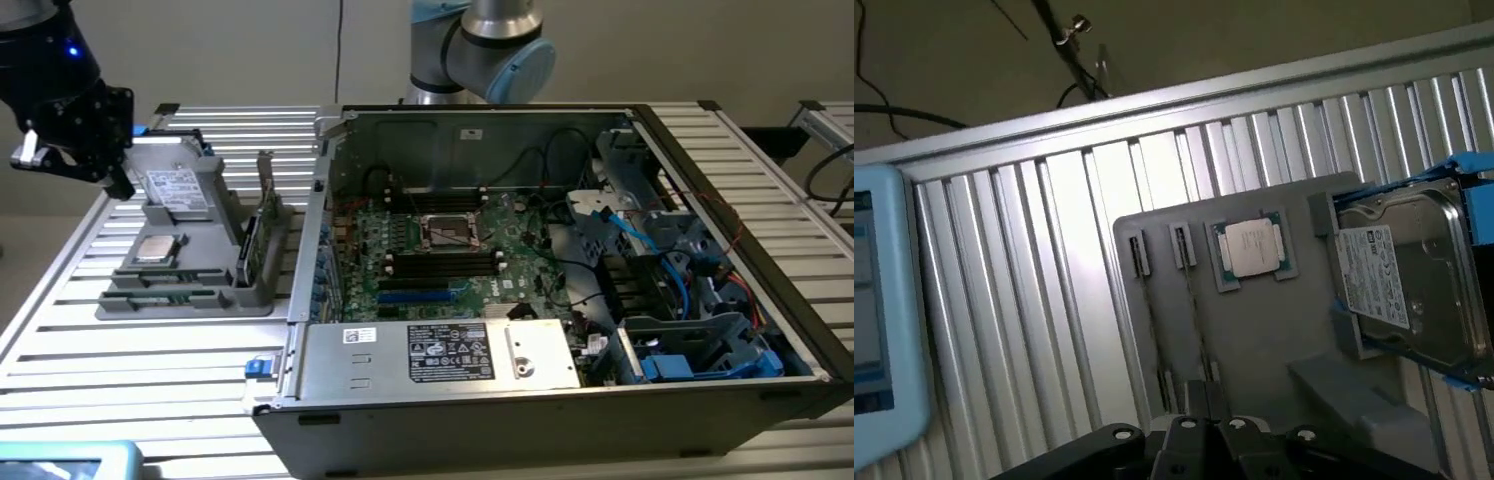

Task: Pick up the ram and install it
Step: 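Pick up the ram and move it above insertion slot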

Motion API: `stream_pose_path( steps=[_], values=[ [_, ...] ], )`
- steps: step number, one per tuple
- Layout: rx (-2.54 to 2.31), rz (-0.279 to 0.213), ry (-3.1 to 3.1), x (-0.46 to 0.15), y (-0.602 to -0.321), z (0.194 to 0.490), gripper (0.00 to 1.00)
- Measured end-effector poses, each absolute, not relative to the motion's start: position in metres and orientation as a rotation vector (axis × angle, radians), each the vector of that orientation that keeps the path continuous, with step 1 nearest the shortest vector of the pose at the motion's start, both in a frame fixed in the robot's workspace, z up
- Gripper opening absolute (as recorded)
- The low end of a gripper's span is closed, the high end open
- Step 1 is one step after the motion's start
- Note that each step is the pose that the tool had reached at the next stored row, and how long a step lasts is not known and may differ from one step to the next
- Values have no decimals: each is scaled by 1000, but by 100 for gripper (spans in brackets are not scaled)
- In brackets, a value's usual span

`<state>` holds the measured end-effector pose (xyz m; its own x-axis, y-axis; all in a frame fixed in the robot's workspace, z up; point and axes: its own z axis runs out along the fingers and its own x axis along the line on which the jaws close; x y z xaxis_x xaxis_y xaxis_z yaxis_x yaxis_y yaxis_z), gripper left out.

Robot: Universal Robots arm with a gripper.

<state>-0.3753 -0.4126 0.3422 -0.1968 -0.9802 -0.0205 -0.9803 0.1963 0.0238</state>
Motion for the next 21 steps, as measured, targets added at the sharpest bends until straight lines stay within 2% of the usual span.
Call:
stream_pose_path(
  steps=[21],
  values=[
    [-2276, 34, 2183, -375, -412, 342, 11]
  ],
)
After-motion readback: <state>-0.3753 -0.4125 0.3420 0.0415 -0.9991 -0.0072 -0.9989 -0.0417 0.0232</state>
